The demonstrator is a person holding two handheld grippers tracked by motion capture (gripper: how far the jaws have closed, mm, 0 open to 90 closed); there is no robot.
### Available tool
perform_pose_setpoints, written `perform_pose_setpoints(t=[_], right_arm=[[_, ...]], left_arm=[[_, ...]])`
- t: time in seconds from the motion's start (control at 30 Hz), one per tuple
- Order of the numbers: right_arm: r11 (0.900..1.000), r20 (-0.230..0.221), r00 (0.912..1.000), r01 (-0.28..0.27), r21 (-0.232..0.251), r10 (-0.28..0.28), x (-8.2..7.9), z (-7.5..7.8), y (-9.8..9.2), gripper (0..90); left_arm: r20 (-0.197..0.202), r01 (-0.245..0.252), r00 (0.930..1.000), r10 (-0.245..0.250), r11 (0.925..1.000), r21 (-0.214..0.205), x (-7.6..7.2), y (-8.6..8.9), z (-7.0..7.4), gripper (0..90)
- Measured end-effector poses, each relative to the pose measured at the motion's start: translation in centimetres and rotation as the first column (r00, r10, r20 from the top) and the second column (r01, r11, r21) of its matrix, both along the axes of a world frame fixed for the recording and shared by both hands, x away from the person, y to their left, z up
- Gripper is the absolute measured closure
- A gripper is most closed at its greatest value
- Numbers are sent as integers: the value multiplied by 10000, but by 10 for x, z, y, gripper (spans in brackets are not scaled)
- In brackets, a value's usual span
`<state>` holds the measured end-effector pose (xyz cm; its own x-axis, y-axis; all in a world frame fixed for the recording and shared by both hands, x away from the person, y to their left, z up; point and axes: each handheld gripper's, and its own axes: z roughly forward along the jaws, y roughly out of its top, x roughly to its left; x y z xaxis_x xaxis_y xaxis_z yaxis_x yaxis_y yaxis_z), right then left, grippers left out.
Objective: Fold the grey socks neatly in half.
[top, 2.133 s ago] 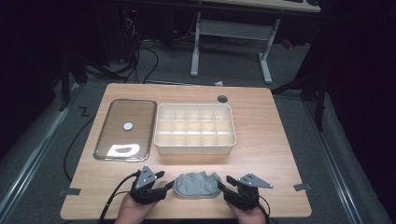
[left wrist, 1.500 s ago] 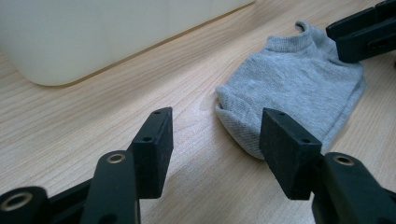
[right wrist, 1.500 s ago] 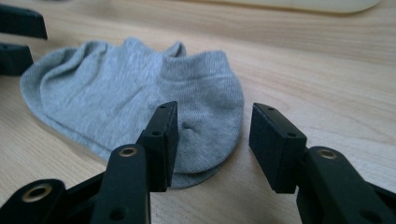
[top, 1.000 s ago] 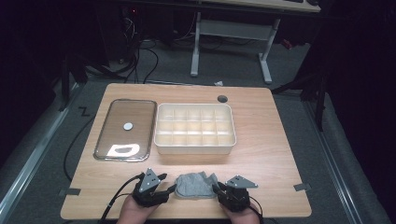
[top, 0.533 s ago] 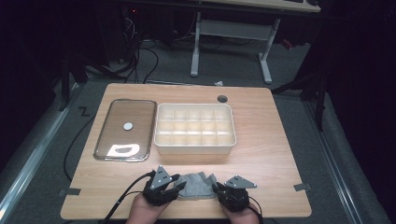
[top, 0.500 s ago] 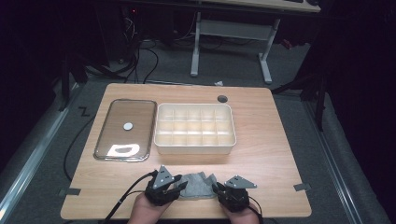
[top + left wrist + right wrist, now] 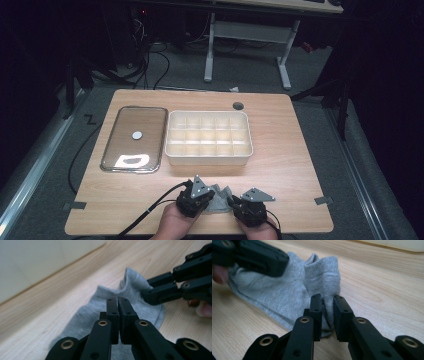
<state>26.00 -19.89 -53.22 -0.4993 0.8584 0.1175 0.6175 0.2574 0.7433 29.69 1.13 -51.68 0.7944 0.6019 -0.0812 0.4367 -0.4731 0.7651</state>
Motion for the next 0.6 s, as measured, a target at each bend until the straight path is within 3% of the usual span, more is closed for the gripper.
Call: perform_pose_setpoints(t=[0.03,0.17,0.27,0.37,0.5,0.6], right_arm=[[10000,-18,10000,-13,37,13,0,0,0,796],[9999,-81,10000,-4,125,5,0,0,-1,799],[9997,-91,10000,-36,252,39,0,1,-2,817],[9979,-60,10000,-49,652,53,-1,5,-3,840],[9969,110,9998,-170,770,162,-3,10,-2,843],[9945,139,9998,-143,1040,129,-3,12,-4,843]], left_arm=[[-2,-92,10000,92,9997,228,1,-1,-5,857],[82,-205,9998,202,9992,335,2,1,-11,842],[375,-215,9991,196,9986,491,-1,-1,-12,842],[563,-259,9982,228,9982,544,-2,-2,-13,844],[842,-336,9960,283,9975,619,-4,-3,-14,844],[839,-410,9958,358,9972,620,-4,-4,-14,844]])
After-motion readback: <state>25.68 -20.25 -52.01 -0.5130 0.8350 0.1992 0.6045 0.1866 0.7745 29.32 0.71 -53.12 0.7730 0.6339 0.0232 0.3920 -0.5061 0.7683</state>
